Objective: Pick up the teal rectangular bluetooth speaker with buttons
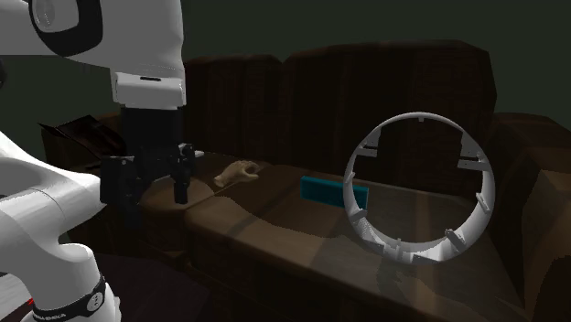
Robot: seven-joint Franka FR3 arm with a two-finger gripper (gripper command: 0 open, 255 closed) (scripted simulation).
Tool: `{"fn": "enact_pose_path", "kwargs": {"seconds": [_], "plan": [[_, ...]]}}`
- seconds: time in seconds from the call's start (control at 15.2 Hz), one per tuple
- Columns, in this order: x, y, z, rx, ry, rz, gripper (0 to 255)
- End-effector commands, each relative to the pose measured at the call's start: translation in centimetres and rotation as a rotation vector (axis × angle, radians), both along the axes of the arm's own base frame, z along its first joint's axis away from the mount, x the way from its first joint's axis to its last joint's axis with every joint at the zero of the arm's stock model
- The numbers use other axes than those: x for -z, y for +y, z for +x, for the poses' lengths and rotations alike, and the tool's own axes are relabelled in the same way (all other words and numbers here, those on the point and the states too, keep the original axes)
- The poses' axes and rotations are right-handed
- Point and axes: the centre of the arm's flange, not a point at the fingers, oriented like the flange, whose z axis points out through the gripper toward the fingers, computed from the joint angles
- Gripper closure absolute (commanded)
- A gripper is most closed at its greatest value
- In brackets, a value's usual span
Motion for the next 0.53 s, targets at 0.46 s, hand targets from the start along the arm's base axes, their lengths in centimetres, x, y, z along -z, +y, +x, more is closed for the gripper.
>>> {"fn": "enact_pose_path", "kwargs": {"seconds": [0.46], "plan": [[1.7,7.2,4.8,0.039,-0.023,0.017,0]]}}
